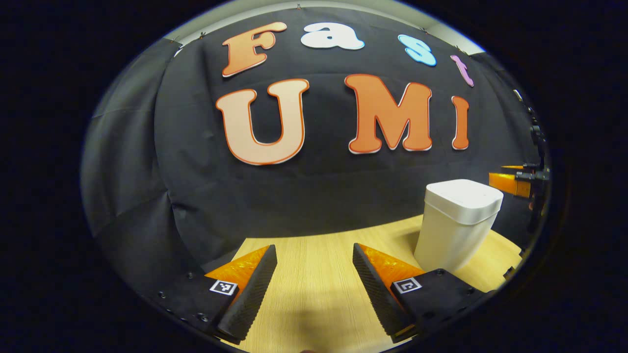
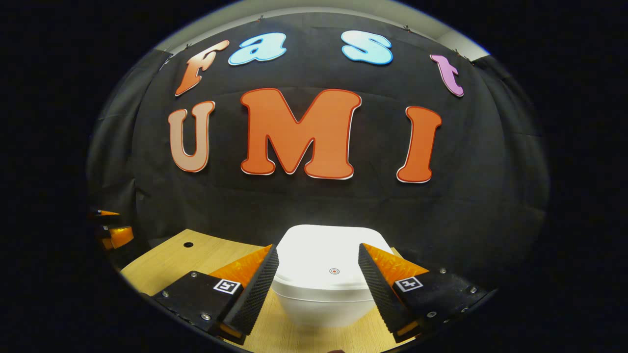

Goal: Press the lid of the desktop garbage bin to open it, pick up the crumpled paper on the desktop and throw it into the bin, then pick up the pop can on the desktop and drop it into the bin, and finally close the garbage bin lid.

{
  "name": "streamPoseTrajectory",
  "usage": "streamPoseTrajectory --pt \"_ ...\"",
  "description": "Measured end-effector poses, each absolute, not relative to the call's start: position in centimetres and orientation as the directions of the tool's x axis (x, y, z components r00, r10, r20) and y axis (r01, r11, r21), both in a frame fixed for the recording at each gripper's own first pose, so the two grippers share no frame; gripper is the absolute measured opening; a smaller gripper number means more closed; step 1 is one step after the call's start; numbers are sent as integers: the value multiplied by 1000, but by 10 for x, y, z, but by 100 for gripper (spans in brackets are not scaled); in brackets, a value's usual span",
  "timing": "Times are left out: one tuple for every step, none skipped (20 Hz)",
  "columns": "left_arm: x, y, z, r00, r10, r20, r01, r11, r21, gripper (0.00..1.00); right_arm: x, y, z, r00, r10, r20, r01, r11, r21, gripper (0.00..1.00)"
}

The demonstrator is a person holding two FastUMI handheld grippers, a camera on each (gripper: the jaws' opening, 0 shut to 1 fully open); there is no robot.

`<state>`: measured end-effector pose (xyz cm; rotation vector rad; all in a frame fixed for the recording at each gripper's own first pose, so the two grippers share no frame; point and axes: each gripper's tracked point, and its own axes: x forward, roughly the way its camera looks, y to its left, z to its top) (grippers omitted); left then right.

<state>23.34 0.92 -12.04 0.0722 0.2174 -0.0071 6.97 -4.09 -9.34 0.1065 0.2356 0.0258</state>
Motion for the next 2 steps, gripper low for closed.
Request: streamPoseTrajectory --pt "235 8 -112 982 0 -188 12 998 61 99 66 -35 -91 975 47 -218 -23 993 114 98" --pt "237 7 -103 987 -3 -160 11 999 51 99 61 -27 -88 978 56 -203 -32 992 119 98"
